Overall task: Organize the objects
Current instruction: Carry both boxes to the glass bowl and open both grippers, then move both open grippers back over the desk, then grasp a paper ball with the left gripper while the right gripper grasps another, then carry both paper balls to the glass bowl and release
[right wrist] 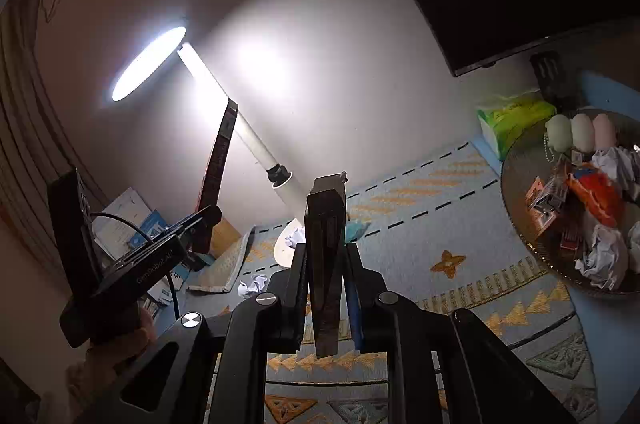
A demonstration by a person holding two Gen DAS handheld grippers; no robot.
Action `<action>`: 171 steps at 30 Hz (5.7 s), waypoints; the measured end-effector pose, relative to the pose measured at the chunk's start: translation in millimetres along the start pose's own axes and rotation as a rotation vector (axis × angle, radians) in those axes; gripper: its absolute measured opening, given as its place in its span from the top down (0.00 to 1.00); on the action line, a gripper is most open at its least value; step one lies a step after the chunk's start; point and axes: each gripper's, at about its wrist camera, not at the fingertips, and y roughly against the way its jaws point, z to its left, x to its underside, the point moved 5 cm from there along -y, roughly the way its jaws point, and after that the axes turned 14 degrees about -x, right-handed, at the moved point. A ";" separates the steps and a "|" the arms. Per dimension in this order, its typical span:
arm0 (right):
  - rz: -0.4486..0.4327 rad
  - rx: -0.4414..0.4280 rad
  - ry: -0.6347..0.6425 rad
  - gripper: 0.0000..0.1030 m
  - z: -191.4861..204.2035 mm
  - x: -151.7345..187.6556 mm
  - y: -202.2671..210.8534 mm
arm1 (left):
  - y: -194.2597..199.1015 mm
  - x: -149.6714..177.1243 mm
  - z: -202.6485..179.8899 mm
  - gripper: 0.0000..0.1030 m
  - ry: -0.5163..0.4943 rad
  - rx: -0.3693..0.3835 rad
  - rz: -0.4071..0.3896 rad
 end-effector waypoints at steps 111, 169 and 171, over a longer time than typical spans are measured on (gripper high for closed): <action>0.121 0.083 0.376 0.42 67.1 -30.4 -193.8 | -53.8 91.1 130.2 0.59 0.207 -0.040 0.222; -0.065 0.530 -0.023 0.00 -207.0 -140.5 95.9 | -14.6 18.3 -278.5 0.00 -0.133 0.522 0.001; -0.087 0.521 -0.008 0.00 -197.2 -141.7 96.1 | -10.9 14.9 -272.5 0.00 -0.121 0.532 -0.002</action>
